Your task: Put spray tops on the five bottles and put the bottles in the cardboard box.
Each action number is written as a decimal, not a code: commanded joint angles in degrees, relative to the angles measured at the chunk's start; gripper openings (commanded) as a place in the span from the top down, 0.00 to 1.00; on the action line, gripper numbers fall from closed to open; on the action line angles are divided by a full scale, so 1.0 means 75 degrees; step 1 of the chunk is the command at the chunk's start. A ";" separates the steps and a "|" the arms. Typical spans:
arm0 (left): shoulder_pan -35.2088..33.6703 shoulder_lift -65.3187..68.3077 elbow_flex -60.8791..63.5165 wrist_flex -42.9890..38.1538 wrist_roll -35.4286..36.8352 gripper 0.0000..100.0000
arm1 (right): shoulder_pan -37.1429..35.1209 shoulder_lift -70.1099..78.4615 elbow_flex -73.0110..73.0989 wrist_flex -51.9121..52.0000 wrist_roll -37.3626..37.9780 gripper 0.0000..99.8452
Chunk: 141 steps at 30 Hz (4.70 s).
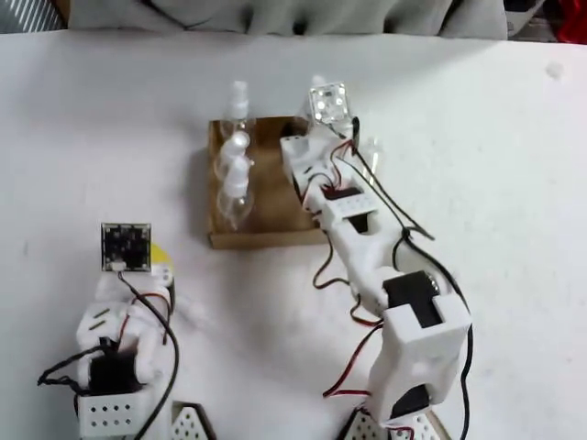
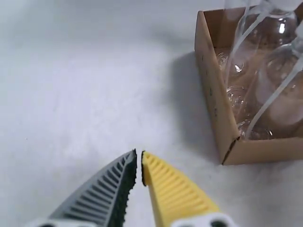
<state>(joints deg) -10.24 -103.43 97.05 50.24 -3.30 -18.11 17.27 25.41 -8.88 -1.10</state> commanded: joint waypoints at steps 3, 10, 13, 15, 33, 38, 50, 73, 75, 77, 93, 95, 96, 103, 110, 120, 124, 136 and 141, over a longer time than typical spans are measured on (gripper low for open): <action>-0.0064 -0.0076 -0.0012 -0.0164 -0.0082 0.98 | -0.0064 -0.1412 0.0469 0.0252 0.0082 0.61; -0.0064 -0.0076 -0.0012 -0.0164 -0.0082 0.98 | -0.0064 -0.2585 0.1008 0.1119 0.0082 0.61; -0.0064 -0.0076 -0.0012 -0.0164 -0.0082 0.98 | -0.0064 -0.3053 0.1067 0.1834 0.0082 0.61; -0.0064 -0.0076 -0.0012 -0.0164 -0.0082 0.98 | -0.0064 -0.3440 0.1067 0.2479 0.0082 0.61; -0.0076 -0.0064 -0.0012 -0.0094 -0.0082 0.98 | 0.0873 -0.6863 0.1032 0.8563 0.0094 0.84; -0.0076 -0.0064 -0.0012 -0.0094 -0.0082 0.98 | 0.1647 -0.6922 0.1043 0.8680 0.0094 0.88; -0.0076 -0.0064 -0.0012 -0.0082 -0.0082 0.98 | 0.2045 -0.4273 0.0246 0.7262 0.0035 0.90; -0.0076 -0.0064 -0.0012 -0.0082 -0.0082 0.98 | 0.1870 0.0639 -0.5884 0.9747 -0.0094 0.72; -0.0076 -0.0064 -0.0012 -0.0082 -0.0082 0.98 | 0.1846 0.0979 -0.6377 1.0016 -0.0703 0.70; -0.0076 -0.0064 -0.0012 -0.0082 -0.0082 0.98 | 0.1846 0.1354 -0.6834 1.0227 -0.1196 0.70; -0.0076 -0.0064 -0.0012 -0.0094 -0.0082 0.98 | 0.1588 0.3370 -0.8498 1.0813 -0.1500 0.71; -0.0076 -0.0064 -0.0012 -0.0094 -0.0082 0.98 | 0.1682 0.3464 -0.8568 1.0813 -0.1489 0.75; -0.0076 -0.0064 -0.0012 -0.0094 -0.0082 0.98 | 0.1717 0.3487 -0.8627 1.0813 -0.1489 0.80; -0.0076 -0.0064 -0.0012 -0.0094 -0.0082 0.98 | 0.2245 0.3475 -0.9131 1.1153 -0.1383 0.95; -0.0076 -0.0064 -0.0012 -0.0094 -0.0082 0.98 | 0.2667 0.3464 -1.0303 1.2724 -0.0141 0.98; -0.0088 -0.0064 -0.0012 -0.0094 -0.0082 0.98 | 0.3264 0.2948 -1.1593 1.4388 0.0574 0.98; -0.0088 -0.0064 -0.0012 -0.0094 -0.0082 0.98 | 0.3499 0.2092 -1.0831 1.4400 0.0586 0.98; -0.0088 -0.0064 -0.0012 -0.0094 -0.0082 0.98 | 0.3780 -0.1471 -0.6470 1.4377 0.2473 0.98; -0.0088 -0.0064 -0.0012 -0.0094 -0.0082 0.98 | 0.4413 -0.2561 -0.4970 1.4365 0.3516 0.97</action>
<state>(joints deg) -10.24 -103.43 97.05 50.15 -3.38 12.04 4.53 -15.74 97.32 20.70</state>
